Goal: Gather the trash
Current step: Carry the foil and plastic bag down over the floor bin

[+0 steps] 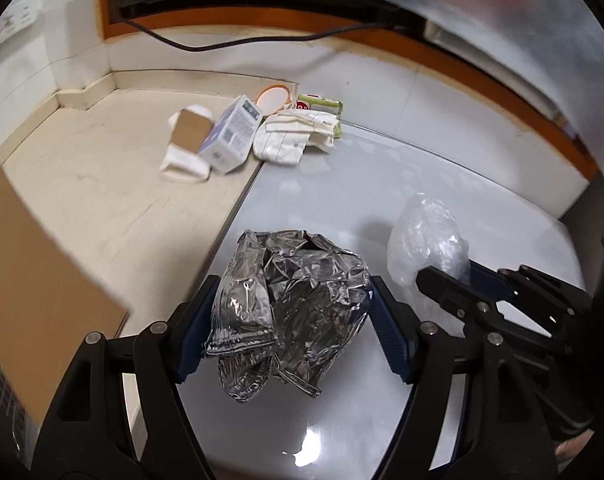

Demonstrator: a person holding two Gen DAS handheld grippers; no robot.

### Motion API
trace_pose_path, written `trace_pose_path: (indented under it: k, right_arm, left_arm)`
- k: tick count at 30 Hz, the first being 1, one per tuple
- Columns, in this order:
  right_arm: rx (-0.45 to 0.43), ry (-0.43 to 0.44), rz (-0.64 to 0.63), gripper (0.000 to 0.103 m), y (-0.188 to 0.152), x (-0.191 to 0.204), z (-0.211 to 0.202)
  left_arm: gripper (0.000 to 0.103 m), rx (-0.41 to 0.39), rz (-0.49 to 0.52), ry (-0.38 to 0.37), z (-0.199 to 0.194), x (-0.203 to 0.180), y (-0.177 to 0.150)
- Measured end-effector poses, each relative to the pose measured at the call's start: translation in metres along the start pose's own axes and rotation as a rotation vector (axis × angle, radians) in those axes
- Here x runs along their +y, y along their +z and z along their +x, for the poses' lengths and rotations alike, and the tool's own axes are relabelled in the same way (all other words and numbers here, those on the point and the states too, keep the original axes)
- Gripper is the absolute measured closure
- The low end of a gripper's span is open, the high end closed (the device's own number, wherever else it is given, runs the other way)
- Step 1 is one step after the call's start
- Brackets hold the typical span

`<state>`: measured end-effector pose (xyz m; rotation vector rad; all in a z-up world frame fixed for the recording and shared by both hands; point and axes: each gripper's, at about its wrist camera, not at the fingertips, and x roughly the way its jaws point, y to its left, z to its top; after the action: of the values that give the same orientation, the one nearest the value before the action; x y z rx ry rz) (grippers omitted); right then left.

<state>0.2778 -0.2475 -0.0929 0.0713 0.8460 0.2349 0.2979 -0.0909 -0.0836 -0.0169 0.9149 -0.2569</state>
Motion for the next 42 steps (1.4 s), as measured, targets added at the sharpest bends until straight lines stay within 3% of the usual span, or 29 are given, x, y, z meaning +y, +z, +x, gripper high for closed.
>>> trace_pose_path:
  k: [10, 19, 24, 30, 42]
  right_arm:
    - [-0.076, 0.085, -0.071, 0.079, -0.065, 0.07, -0.081]
    - [-0.089, 0.139, -0.153, 0.079, -0.148, 0.127, -0.115]
    - [-0.036, 0.122, -0.19, 0.079, -0.2, 0.141, -0.102]
    - [0.096, 0.085, -0.196, 0.079, -0.264, 0.14, -0.055]
    - [0.34, 0.11, -0.116, 0.079, -0.343, 0.104, 0.058]
  left_arm:
    - [0.034, -0.069, -0.038, 0.044, -0.095, 0.024, -0.108]
    - [0.034, -0.072, -0.08, 0.121, -0.117, 0.032, -0.203]
    - [0.033, -0.018, -0.071, 0.155, -0.095, 0.034, -0.245]
    - [0.033, 0.139, -0.051, 0.151, -0.039, 0.033, -0.29]
    - [0.033, 0.335, 0.019, 0.148, 0.081, 0.045, -0.347]
